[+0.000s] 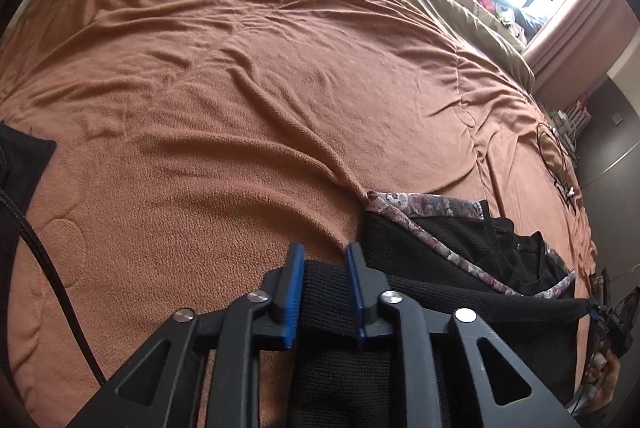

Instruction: Fold small clothes

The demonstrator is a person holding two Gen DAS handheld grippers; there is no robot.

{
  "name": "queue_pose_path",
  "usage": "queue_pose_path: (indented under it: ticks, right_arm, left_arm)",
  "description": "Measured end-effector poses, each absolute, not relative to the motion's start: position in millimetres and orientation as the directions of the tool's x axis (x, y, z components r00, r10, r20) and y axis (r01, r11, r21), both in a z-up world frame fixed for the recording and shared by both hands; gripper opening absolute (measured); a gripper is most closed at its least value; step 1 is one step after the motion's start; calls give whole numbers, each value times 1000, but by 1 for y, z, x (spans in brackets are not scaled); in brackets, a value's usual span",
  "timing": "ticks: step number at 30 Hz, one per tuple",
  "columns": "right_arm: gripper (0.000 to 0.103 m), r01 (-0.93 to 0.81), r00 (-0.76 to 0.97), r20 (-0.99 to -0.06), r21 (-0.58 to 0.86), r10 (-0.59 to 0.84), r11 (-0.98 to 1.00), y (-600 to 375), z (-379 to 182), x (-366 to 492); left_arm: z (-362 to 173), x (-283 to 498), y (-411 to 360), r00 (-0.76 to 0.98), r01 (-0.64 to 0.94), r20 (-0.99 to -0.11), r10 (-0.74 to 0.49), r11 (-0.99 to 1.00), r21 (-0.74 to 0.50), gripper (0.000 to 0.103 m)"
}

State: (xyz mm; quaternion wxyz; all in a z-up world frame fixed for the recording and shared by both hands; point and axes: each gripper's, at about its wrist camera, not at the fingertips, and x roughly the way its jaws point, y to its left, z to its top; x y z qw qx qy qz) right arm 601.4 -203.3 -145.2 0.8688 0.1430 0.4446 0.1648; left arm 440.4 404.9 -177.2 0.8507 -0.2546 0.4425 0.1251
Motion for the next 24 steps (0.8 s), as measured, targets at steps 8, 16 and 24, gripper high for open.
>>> queue_pose_path:
  ticks: [8,16,24]
  right_arm:
    - [66,-225,565,-756,242,329,944,-205,-124,579]
    - [66,-359,524,-822,24,222,933,-184,-125,569]
    - [66,-429,492,-862,-115,124,896,-154,-155,586]
  left_arm:
    - [-174,431,377,514,-326,-858,-2,924,-198,53]
    - [-184,428,357,428,-215,-904,22,974,-78,53]
    - [-216,455,362,355,-201,-933,57,980,-16,53]
